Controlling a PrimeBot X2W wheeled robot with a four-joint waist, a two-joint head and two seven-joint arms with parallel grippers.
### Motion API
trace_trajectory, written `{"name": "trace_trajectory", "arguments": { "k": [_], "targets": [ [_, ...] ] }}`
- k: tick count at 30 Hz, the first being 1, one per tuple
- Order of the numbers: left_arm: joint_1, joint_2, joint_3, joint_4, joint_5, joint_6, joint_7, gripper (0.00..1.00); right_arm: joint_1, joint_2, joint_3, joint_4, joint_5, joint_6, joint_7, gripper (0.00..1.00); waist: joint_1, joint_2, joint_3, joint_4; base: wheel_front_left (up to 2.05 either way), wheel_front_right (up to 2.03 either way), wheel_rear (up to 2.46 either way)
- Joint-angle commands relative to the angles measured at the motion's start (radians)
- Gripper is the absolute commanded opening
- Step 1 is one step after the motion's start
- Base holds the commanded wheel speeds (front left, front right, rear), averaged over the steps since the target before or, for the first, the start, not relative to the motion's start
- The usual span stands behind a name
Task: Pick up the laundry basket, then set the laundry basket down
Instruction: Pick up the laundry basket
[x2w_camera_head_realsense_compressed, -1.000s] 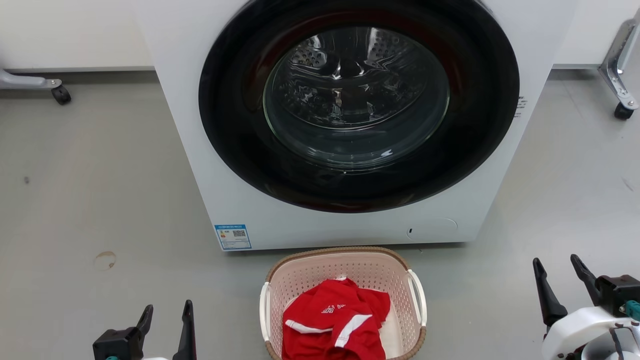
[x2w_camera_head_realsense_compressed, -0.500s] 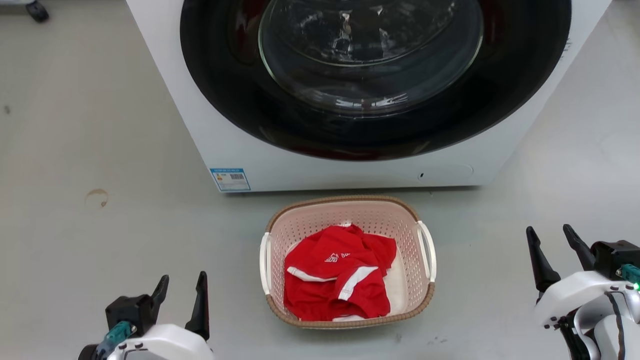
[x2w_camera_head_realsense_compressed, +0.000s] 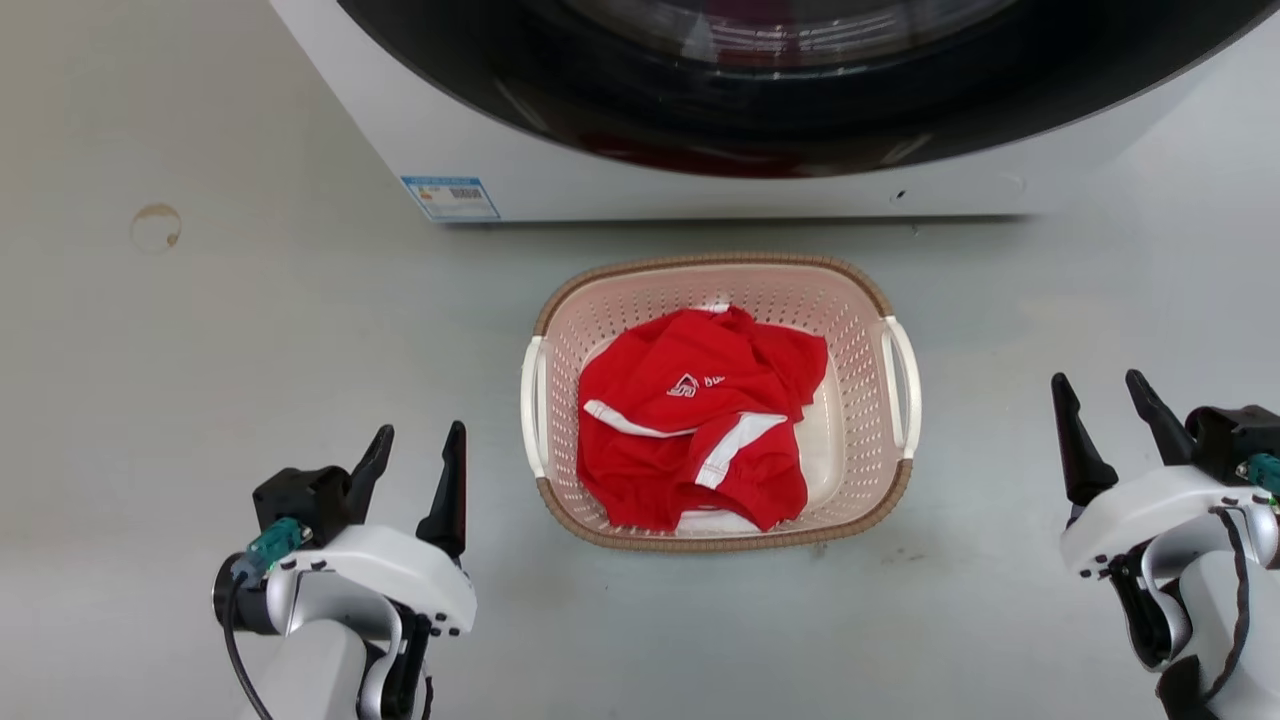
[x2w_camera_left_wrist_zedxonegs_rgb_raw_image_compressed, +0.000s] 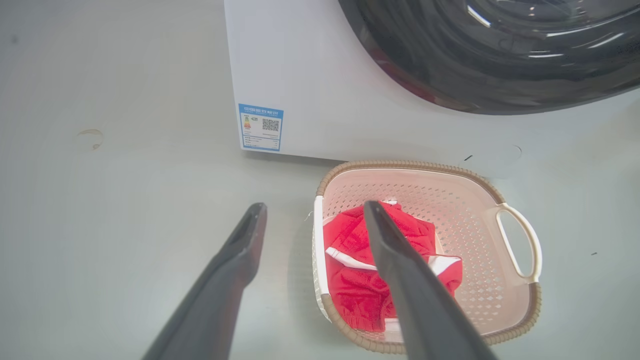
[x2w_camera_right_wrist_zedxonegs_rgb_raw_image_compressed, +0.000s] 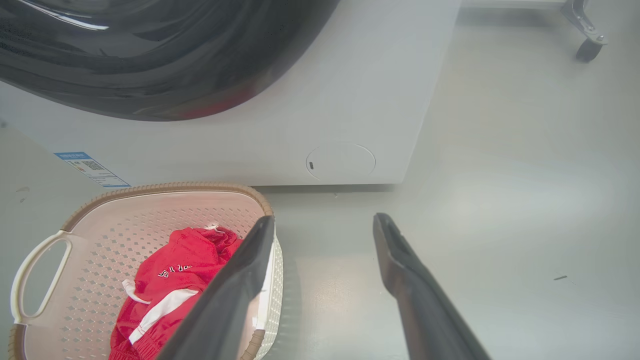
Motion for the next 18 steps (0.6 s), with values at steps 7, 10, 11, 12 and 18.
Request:
{"name": "trace_trajectory", "arguments": {
  "k": [7,10,11,12,18],
  "targets": [
    [-0.184,-0.017,0.005,0.168,-0.028,-0.075,-0.085,1.0,-0.099,-0.015,0.063,0.039,0.042,0.004,-0.031,1.0,0.0,0.0,0.192,0.048,0.0,0.0,0.0],
    [-0.244,-0.031,-0.011,0.24,-0.05,-0.098,-0.105,1.0,-0.131,-0.015,0.083,0.066,0.056,0.004,-0.033,1.0,0.0,0.0,0.233,0.06,0.0,0.0,0.0],
    [-0.263,-0.034,-0.023,0.263,-0.054,-0.103,-0.109,1.0,-0.141,-0.015,0.091,0.072,0.067,0.004,-0.033,1.0,0.0,0.0,0.245,0.063,0.0,0.0,0.0],
    [-0.281,-0.038,-0.029,0.282,-0.064,-0.107,-0.113,1.0,-0.15,-0.015,0.099,0.079,0.068,0.004,-0.034,1.0,0.0,0.0,0.256,0.066,0.0,0.0,0.0],
    [-0.362,-0.051,-0.112,0.366,-0.097,-0.115,-0.124,1.0,-0.192,-0.015,0.141,0.095,0.095,0.004,-0.034,1.0,0.0,0.0,0.303,0.075,0.0,0.0,0.0]
  ]
}}
